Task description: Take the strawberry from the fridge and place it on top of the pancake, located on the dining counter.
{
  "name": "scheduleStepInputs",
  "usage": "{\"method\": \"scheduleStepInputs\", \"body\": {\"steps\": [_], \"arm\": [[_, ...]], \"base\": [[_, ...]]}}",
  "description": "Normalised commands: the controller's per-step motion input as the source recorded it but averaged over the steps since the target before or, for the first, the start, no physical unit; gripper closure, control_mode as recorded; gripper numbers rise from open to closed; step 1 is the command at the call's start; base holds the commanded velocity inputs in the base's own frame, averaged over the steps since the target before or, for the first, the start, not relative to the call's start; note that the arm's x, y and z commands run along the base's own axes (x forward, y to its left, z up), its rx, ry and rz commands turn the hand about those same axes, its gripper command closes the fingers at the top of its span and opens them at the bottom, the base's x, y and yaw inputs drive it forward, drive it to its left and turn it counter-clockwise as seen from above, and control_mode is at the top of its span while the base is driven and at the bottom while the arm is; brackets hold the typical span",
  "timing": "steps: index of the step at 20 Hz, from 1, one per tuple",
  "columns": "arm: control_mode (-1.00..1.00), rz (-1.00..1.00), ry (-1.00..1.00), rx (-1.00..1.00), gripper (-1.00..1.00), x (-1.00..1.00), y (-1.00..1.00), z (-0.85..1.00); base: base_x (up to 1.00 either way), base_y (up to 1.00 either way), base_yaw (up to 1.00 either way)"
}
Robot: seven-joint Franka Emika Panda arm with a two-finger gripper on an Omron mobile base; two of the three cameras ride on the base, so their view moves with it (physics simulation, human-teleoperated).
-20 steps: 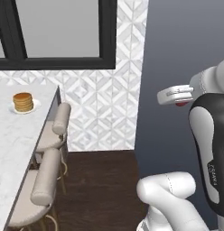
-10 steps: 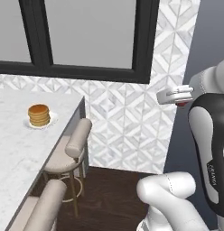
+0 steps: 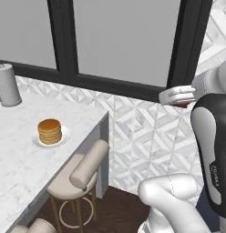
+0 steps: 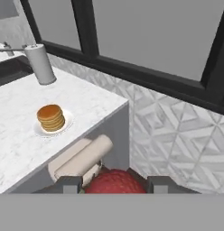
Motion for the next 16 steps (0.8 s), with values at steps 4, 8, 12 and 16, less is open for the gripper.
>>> {"method": "scheduleStepInputs", "body": {"steps": [4,8,12,16], "arm": [[1.0,0.0,0.0,0.0,1.0,0.0,0.0,0.0],[1.0,0.0,0.0,0.0,1.0,0.0,0.0,0.0],[1.0,0.0,0.0,0.0,1.0,0.0,0.0,0.0],[1.0,0.0,0.0,0.0,1.0,0.0,0.0,0.0]], "base": [[0.75,0.14,0.58],[0.45,0.31,0.66],[0.46,0.26,0.67],[0.64,0.01,0.59]]}}
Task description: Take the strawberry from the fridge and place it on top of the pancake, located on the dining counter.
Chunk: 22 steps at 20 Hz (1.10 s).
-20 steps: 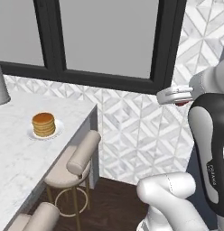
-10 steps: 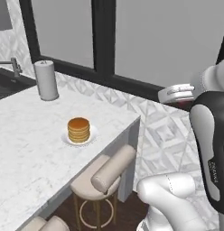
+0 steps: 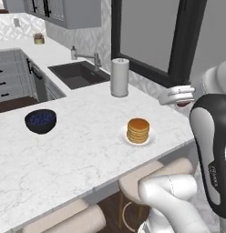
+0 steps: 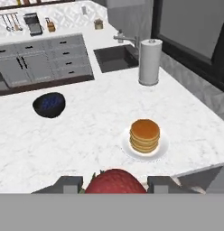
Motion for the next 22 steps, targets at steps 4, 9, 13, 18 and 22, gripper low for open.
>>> {"method": "scheduleStepInputs", "body": {"steps": [4,9,13,18,22], "arm": [[1.0,0.0,0.0,0.0,1.0,0.0,0.0,0.0],[1.0,0.0,0.0,0.0,1.0,0.0,0.0,0.0],[-1.0,0.1,0.08,0.07,1.0,1.0,-0.48,-0.34],[-1.0,-0.01,0.27,0.0,1.0,0.8,-0.2,-0.82],[-1.0,-0.15,0.19,0.0,1.0,0.08,-0.03,-0.71]], "base": [[0.96,-0.04,0.39],[0.99,-0.36,0.16],[0.0,0.0,0.0],[0.0,0.0,0.0],[0.0,0.0,0.0]]}}
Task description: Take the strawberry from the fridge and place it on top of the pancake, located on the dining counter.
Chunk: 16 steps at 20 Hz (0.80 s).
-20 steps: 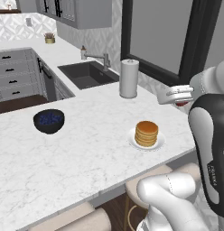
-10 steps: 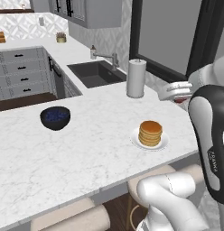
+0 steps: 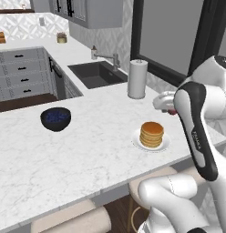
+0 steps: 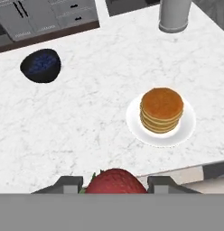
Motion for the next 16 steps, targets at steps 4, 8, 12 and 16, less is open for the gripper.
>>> {"method": "scheduleStepInputs", "body": {"steps": [4,8,12,16], "arm": [[-1.0,-0.17,0.24,-0.03,1.0,0.05,-0.18,-0.7],[-1.0,-0.19,0.39,-0.02,1.0,0.39,-0.42,-0.39],[-1.0,-0.13,0.33,0.0,1.0,0.55,-0.41,-0.24],[-1.0,-0.06,0.18,0.0,1.0,0.66,-0.08,-0.14]], "base": [[0.0,0.0,0.0],[0.0,0.0,0.0],[0.0,0.0,0.0],[0.0,0.0,0.0]]}}
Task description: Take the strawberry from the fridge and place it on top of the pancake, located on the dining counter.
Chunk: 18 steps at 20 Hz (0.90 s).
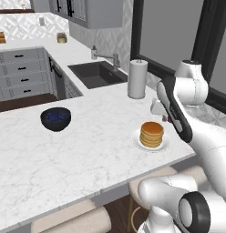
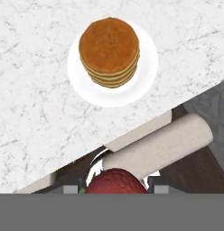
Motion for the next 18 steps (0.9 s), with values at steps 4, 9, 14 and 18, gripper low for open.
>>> {"method": "scheduleStepInputs", "body": {"steps": [4,9,14,18], "arm": [[-1.0,-0.04,0.07,0.0,1.0,0.66,0.0,-0.36],[-1.0,-0.02,0.05,0.0,1.0,0.63,0.0,-0.54],[-1.0,-0.03,0.02,0.0,1.0,0.5,-0.01,-0.43],[-1.0,0.0,0.0,0.0,1.0,0.4,-0.06,-0.35]], "base": [[0.0,0.0,0.0],[0.0,0.0,0.0],[0.0,0.0,0.0],[0.0,0.0,0.0]]}}
